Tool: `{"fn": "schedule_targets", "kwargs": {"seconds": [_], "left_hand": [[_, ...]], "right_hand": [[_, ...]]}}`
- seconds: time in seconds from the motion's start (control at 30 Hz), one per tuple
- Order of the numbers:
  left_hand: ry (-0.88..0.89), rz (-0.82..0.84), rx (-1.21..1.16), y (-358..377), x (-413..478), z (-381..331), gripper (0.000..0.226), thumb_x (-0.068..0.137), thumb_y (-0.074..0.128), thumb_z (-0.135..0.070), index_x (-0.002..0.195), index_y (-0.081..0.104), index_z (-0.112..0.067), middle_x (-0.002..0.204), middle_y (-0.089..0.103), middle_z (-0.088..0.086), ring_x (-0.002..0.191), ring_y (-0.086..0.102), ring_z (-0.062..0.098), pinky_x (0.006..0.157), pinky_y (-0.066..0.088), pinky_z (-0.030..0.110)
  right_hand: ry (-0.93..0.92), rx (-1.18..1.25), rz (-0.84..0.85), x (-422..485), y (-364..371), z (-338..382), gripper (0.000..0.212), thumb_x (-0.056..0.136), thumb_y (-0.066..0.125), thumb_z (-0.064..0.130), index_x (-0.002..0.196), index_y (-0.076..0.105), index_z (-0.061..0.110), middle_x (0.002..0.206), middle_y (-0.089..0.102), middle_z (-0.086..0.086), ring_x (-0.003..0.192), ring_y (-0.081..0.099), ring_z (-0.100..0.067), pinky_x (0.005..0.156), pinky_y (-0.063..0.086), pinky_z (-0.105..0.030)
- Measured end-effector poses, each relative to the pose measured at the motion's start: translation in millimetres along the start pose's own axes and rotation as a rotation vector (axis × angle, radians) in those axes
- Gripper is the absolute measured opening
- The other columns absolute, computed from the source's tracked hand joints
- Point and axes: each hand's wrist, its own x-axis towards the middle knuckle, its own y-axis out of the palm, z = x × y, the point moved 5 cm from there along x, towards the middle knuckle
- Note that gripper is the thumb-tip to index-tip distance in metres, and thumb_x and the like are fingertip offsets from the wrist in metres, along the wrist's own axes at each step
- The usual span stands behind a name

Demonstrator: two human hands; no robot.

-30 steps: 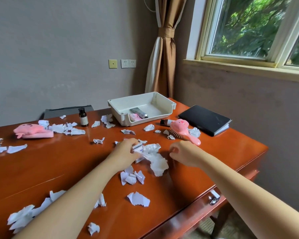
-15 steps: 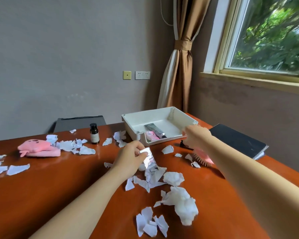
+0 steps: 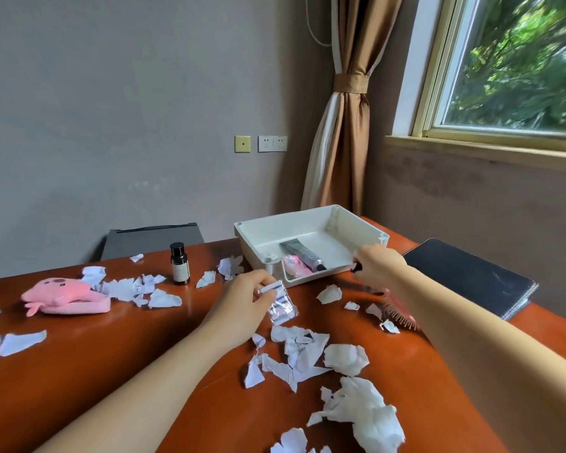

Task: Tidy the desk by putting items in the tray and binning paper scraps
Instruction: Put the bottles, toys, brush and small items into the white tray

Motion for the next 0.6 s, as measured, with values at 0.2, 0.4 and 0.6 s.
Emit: {"fn": "schedule_targets", "kwargs": {"seconds": [0.2,0.4,0.6], "left_hand": [[0.03,-0.096,0.006,-40,14,-16,0.017,0.094,0.051,-0.01,0.103,0.064,-0.018,0.094,0.068,0.0,0.089,0.064,0.016,0.077,0.053,0.028],[0.043,-0.249,0.124,-82,68,-32,0.01,0.091,0.055,-0.01,0.087,0.051,-0.019,0.077,0.067,0.001,0.062,0.049,0.01,0.056,0.037,0.025],[0.067,-0.211,0.31,-76,132,-31,0.011,0.089,0.05,-0.006,0.084,0.054,-0.015,0.082,0.06,0.007,0.078,0.055,0.026,0.075,0.05,0.037]], "right_hand": [[-0.061,0.257,-0.191,-2,-61,7,0.026,0.089,0.062,0.022,0.108,0.061,0.004,0.098,0.063,-0.009,0.077,0.051,-0.022,0.051,0.034,-0.022],[-0.141,0.458,-0.336,16,-102,26,0.026,0.084,0.068,0.023,0.098,0.067,0.001,0.092,0.067,-0.009,0.082,0.061,-0.025,0.071,0.052,-0.036],[-0.199,0.491,-0.357,53,-98,54,0.022,0.082,0.067,0.021,0.091,0.069,0.001,0.09,0.069,-0.015,0.085,0.063,-0.03,0.075,0.054,-0.04]]}}
